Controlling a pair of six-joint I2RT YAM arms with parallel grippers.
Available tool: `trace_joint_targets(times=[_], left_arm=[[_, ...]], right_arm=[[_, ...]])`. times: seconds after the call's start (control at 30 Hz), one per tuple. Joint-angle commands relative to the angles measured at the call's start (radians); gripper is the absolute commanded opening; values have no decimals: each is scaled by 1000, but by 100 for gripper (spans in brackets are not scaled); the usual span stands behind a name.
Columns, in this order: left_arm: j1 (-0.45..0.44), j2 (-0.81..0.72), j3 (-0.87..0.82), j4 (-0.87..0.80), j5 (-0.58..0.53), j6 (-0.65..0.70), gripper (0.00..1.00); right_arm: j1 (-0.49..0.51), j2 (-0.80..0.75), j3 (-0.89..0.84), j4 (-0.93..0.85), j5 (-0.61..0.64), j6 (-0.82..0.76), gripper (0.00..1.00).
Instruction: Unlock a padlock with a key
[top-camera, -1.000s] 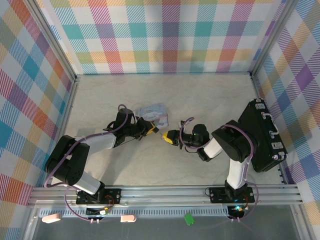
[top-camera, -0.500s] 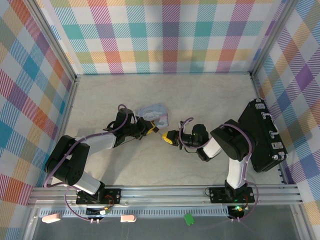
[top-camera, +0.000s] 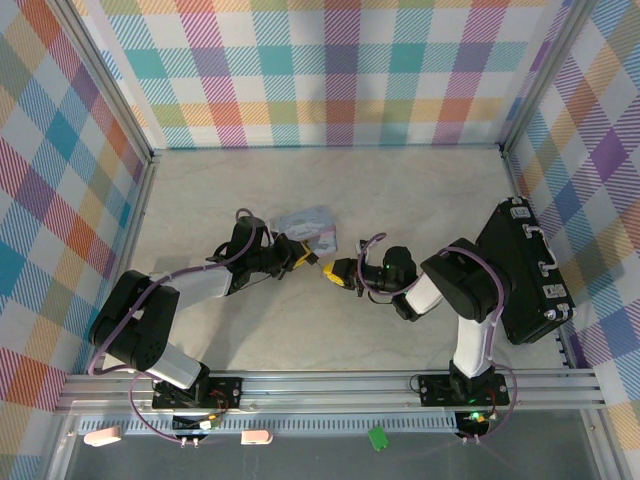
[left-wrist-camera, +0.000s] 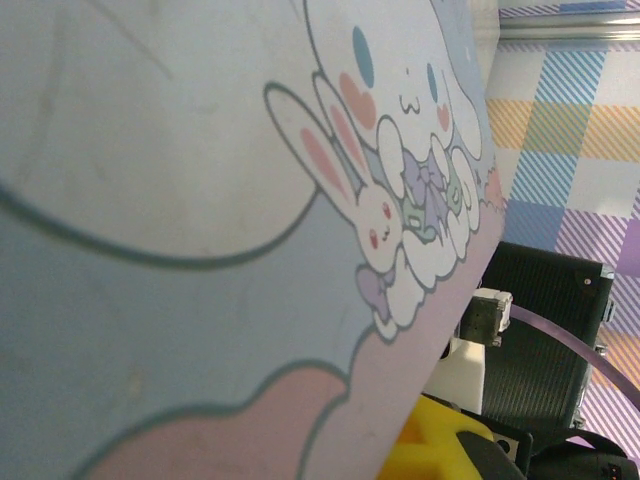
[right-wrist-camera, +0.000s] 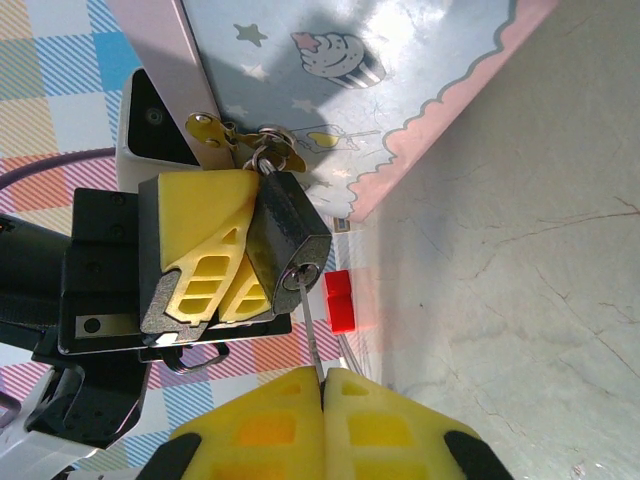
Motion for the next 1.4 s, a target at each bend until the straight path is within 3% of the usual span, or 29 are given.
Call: trace_joint_targets(times=[0.0, 0.83, 1.37], left_arm=[[-3, -33, -5, 53, 44, -8, 3], [-6, -47, -15, 88, 43, -32, 3], [-39, -34, -31, 147, 10, -52, 3]], right_arm=[[-5, 17, 26, 38, -11, -20, 0], [-40, 54, 56, 40, -19, 8, 0], [6, 43, 79, 40, 9, 38, 0]])
